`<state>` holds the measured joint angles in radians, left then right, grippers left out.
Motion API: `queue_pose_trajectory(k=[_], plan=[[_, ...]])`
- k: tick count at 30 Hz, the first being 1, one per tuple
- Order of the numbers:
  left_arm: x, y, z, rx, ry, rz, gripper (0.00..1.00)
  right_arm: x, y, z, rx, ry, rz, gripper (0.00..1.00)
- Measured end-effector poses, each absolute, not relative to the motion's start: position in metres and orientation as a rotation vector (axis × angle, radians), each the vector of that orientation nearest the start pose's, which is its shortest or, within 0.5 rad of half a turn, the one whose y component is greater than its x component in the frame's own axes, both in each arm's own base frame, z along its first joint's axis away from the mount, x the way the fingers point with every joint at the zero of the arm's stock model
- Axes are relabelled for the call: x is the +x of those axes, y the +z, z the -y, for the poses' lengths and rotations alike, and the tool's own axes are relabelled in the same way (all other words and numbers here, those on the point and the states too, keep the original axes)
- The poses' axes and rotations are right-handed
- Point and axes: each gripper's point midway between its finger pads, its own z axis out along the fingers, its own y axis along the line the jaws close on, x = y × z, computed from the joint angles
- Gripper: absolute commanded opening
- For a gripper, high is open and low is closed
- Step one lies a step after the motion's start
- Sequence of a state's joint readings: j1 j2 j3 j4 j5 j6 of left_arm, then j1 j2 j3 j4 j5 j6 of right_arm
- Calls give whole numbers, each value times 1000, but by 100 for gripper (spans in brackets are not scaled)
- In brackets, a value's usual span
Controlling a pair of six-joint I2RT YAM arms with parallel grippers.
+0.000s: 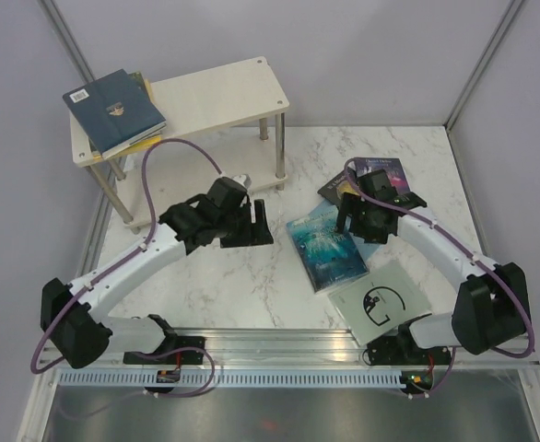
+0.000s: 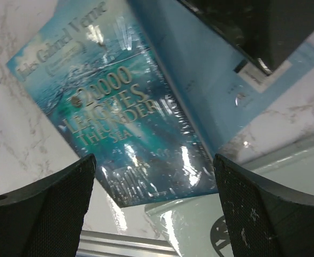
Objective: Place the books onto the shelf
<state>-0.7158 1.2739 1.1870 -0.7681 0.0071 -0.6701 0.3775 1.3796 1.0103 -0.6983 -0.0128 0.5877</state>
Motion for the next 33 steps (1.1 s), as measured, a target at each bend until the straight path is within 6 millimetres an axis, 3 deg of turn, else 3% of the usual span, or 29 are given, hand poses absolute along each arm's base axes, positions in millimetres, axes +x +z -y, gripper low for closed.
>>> queue_pose_trajectory(k=[2, 6, 10, 15, 23, 25, 29, 33], plan=[[223, 165, 247, 33, -681, -2572, 80, 279, 101, -121, 333, 272, -2677, 93], [227, 137, 282, -15, -891, -2550, 82, 279, 84, -104, 388, 204, -2718, 93], [230, 96, 309, -95, -1057, -2546, 83, 269, 58, -106, 391, 228, -2784, 92], [233, 44, 330, -185, -1130, -2603, 83, 251, 36, -118, 380, 340, -2843, 89], [249, 45, 377, -210, -1447, -2447, 83, 244, 27, -124, 373, 462, -2816, 81], [250, 46, 381, -235, -1503, -2410, 82, 243, 26, -123, 380, 476, -2811, 79], [247, 44, 379, -298, -1590, -2343, 64, 243, 26, -123, 379, 495, -2812, 76], [238, 40, 373, -310, -1610, -2341, 61, 243, 27, -125, 366, 524, -2811, 71]])
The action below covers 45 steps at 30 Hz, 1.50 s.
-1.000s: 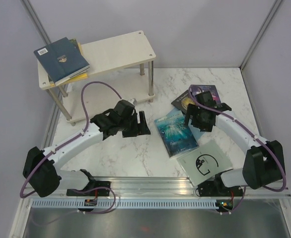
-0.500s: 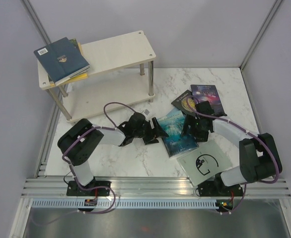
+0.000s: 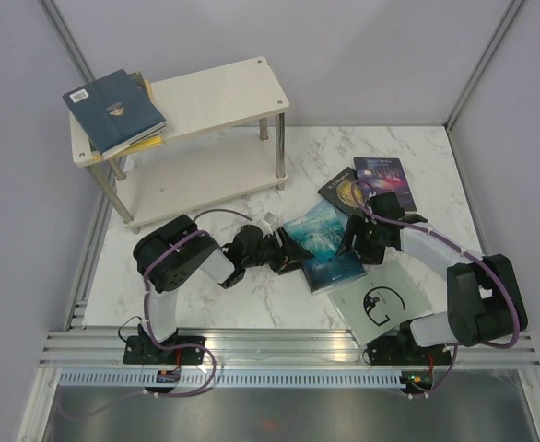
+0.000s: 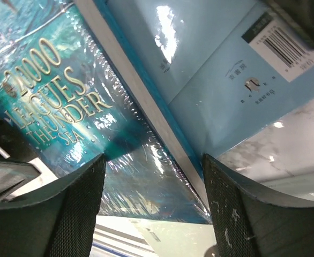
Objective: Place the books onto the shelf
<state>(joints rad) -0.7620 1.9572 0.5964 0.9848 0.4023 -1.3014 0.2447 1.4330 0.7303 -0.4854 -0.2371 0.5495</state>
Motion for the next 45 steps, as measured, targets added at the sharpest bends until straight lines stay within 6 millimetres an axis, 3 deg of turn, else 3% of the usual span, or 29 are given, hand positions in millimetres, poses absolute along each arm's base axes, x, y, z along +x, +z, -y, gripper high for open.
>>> queue_pose_trajectory(k=[7, 10, 11, 12, 13, 16, 18, 21, 23, 26, 30, 35, 39, 45], plan=[[235, 49, 376, -309, -1665, -2314, 58, 244, 29, -157, 360, 821, -2744, 51], [232, 50, 376, -315, -1679, -2317, 36, 245, 32, -170, 357, 946, -2707, 46], [231, 49, 376, -320, -1676, -2320, 15, 245, 34, -173, 357, 975, -2697, 46], [230, 51, 376, -323, -1687, -2312, 4, 245, 34, -174, 359, 989, -2692, 46], [230, 55, 375, -317, -1697, -2300, 2, 244, 36, -176, 357, 1006, -2682, 46], [224, 60, 371, -321, -1663, -2344, 2, 237, 40, -181, 351, 1054, -2677, 52], [215, 65, 367, -279, -1601, -2401, 2, 229, 42, -183, 351, 1071, -2689, 72], [202, 81, 358, -197, -1487, -2479, 2, 212, 44, -182, 351, 1058, -2735, 91], [194, 98, 346, -140, -1414, -2493, 2, 207, 52, -183, 348, 1062, -2733, 94], [186, 135, 327, -63, -1338, -2461, 2, 211, 73, -186, 339, 1092, -2689, 95], [182, 186, 307, 1, -1293, -2380, 2, 235, 120, -200, 308, 1196, -2568, 98], [174, 243, 297, 72, -1355, -2232, 2, 258, 181, -225, 272, 1382, -2402, 98], [170, 263, 289, 78, -1370, -2167, 2, 272, 218, -241, 259, 1505, -2279, 98], [170, 281, 280, 69, -1373, -2105, 2, 276, 242, -259, 254, 1636, -2185, 98]])
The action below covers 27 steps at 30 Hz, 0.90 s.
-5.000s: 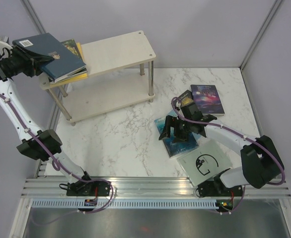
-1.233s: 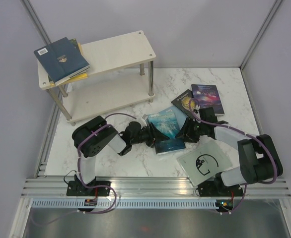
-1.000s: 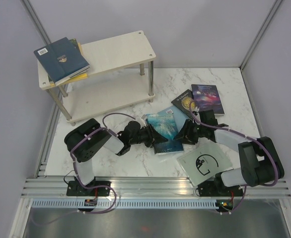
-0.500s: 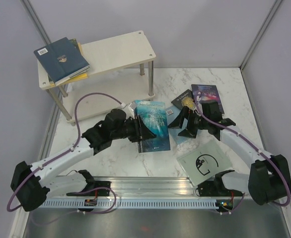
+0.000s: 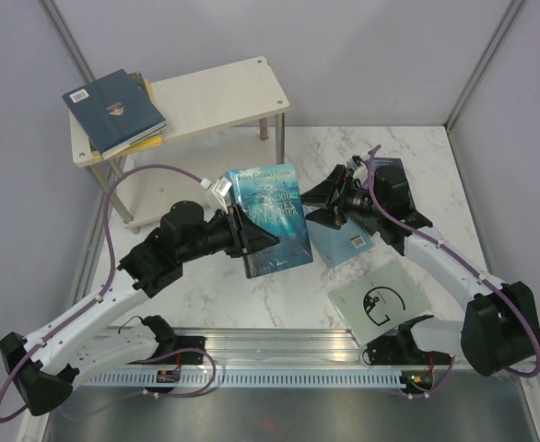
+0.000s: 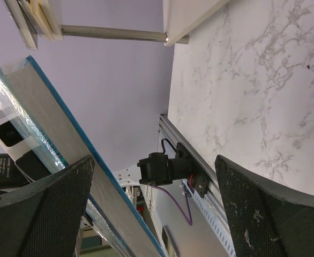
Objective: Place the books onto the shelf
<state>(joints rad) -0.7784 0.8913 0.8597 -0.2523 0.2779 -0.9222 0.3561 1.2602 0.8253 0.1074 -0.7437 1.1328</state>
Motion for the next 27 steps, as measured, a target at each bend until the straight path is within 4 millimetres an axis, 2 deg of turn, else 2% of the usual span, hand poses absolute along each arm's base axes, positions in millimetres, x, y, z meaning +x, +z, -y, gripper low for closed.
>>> queue_pose_trajectory(k=[5, 9, 12, 17, 20, 24, 27], plan=[[169, 293, 279, 72, -1389, -2075, 2, 274, 261, -256, 273, 1657, -2109, 98], [160, 300, 266, -13, -1396, -2073, 2, 268, 283, -255, 235, 1683, -2034, 98], [155, 296, 256, -64, -1383, -2085, 2, 262, 293, -257, 201, 1704, -2006, 98], [151, 276, 247, -118, -1348, -2141, 2, 254, 306, -259, 166, 1733, -1969, 98], [151, 269, 249, -126, -1349, -2162, 2, 241, 307, -273, 117, 1762, -1973, 98], [151, 272, 254, -121, -1393, -2142, 2, 215, 299, -300, 29, 1804, -2021, 98], [150, 271, 255, -125, -1411, -2132, 2, 214, 291, -306, 37, 1784, -2032, 98]])
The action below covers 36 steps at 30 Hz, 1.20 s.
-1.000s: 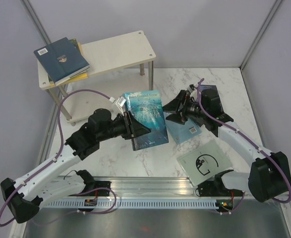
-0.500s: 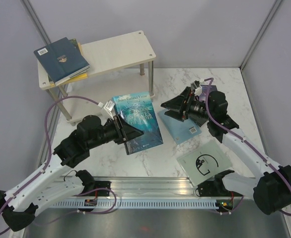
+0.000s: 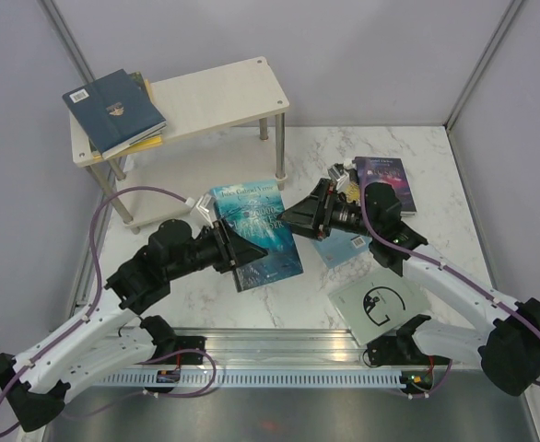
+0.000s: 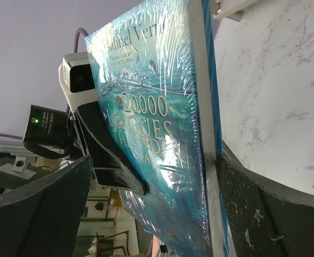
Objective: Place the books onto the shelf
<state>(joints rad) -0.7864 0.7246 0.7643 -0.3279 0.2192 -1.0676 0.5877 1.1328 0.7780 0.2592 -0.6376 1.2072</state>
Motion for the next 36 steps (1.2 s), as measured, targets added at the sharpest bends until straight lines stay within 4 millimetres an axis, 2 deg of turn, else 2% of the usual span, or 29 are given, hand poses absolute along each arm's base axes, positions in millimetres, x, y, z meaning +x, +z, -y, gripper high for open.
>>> queue_pose_trajectory(k=[9, 15, 17, 21, 26, 29, 30, 31, 32, 34, 35, 36], plan=[[141, 267, 249, -173, -1514, -2064, 2, 213, 286, -310, 29, 1778, -2032, 97], [118, 296, 243, -95, -1638, -1967, 2, 208, 275, -312, 6, 1752, -2078, 98], [115, 300, 240, -93, -1644, -1955, 2, 207, 276, -313, -6, 1758, -2072, 97], [112, 300, 239, -98, -1655, -1963, 2, 202, 278, -317, -27, 1775, -2067, 87], [108, 301, 245, -79, -1727, -1940, 2, 192, 291, -331, -64, 1860, -2022, 77], [109, 303, 250, -69, -1758, -1938, 2, 183, 300, -342, -103, 1928, -1994, 47], [109, 302, 252, -69, -1760, -1943, 2, 180, 305, -344, -123, 1946, -1979, 27], [110, 301, 253, -68, -1764, -1950, 2, 178, 309, -346, -130, 1965, -1969, 19], [109, 304, 254, -71, -1779, -1943, 7, 175, 315, -347, -149, 1989, -1951, 7], [108, 316, 252, -68, -1788, -1918, 23, 174, 325, -347, -167, 2006, -1915, 4], [107, 319, 250, -67, -1774, -1924, 46, 174, 331, -347, -172, 2017, -1898, 3], [107, 324, 247, -66, -1753, -1928, 56, 172, 335, -349, -172, 2027, -1890, 2]])
